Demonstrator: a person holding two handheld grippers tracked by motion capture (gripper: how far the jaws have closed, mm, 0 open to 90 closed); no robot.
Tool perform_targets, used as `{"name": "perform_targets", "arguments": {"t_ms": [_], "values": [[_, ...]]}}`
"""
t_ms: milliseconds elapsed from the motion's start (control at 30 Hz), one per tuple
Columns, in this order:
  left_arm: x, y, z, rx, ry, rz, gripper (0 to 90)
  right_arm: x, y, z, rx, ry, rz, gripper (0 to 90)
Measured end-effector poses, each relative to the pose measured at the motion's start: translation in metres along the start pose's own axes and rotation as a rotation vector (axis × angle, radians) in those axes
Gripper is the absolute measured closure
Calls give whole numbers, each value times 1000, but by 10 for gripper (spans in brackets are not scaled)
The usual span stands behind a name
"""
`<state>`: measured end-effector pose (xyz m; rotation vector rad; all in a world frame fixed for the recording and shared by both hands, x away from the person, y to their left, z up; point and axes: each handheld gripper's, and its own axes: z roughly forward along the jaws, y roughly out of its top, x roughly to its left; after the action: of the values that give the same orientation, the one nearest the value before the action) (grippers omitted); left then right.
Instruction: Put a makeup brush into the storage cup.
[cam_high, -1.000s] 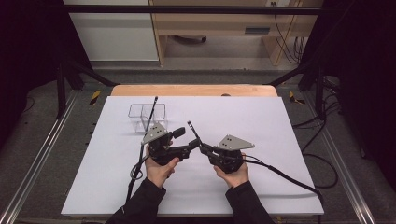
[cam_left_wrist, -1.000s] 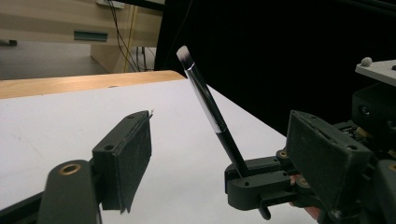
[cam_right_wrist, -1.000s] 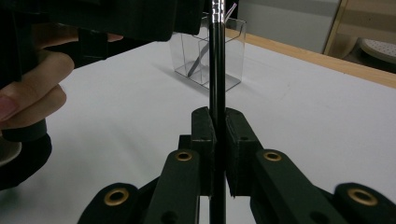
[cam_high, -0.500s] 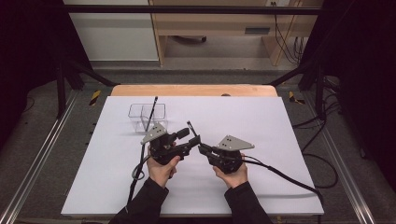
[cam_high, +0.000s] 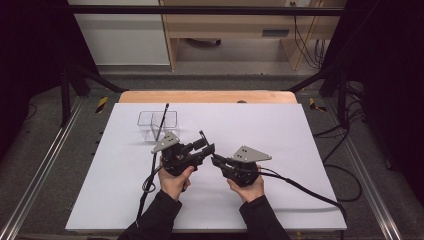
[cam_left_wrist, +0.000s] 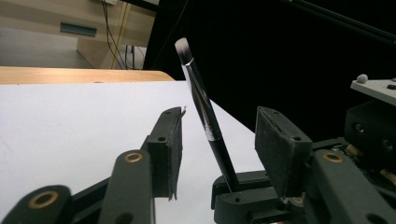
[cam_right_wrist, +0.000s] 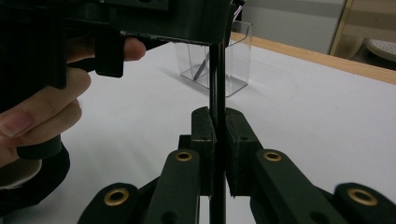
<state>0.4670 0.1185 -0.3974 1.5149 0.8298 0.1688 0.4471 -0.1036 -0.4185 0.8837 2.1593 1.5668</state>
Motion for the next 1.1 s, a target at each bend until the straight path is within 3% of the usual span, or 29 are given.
{"name": "perform_targets", "arguments": {"t_ms": [433, 833, 1100], "values": [[0, -1, 1, -8, -14, -28, 659, 1, 0, 0, -9, 5, 5, 842], [1, -2, 0, -22, -1, -49, 764, 1, 0, 0, -15, 12, 10, 842], [0, -2, 0, -29, -3, -51, 783, 2, 0, 0, -16, 15, 12, 842]]}}
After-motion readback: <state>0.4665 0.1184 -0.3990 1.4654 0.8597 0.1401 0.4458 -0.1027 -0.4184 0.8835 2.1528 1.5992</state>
